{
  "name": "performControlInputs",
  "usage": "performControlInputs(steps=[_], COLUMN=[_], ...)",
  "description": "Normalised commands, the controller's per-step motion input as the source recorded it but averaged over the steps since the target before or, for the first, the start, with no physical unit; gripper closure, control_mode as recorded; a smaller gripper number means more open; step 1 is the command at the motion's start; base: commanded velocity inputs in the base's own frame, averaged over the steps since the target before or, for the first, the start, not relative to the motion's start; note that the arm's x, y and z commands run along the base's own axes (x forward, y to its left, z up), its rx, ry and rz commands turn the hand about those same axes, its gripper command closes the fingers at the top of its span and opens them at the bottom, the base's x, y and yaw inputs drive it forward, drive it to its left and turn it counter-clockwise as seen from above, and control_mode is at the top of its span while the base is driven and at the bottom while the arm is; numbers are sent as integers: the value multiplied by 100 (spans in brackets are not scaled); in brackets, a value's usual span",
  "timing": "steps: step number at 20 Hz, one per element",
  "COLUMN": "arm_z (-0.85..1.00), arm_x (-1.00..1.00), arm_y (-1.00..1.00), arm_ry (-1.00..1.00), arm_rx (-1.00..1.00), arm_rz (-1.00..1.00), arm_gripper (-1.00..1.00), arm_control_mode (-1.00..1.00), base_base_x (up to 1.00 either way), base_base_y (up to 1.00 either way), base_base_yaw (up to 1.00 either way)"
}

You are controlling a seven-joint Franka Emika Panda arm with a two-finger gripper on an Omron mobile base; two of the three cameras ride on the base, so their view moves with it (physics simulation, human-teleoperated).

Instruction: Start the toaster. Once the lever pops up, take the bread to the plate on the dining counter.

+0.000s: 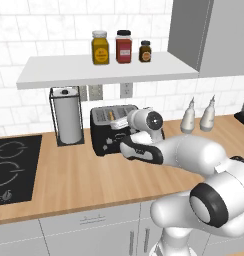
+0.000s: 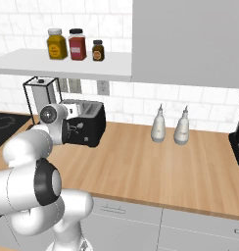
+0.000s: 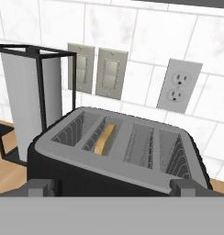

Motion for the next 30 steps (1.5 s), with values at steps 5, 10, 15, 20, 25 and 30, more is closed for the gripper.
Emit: performControlInputs(steps=[5,10,15,20,25,30], arm_z=[0,0,0,0,0,0], arm_x=[0,0,0,0,0,0], arm_y=[0,0,0,0,0,0], arm_ry=[0,0,0,0,0,0], arm_rx=[0,0,0,0,0,0], arm_rz=[0,0,0,0,0,0], arm_gripper=[-100,-100,-100,-100,-100,-100], arm_control_mode=[-100,-100,-100,-100,-100,-100], base_base_x=[0,0,0,0,0,0], base_base_y=[0,0,0,0,0,0], base_base_yaw=[0,0,0,0,0,0])
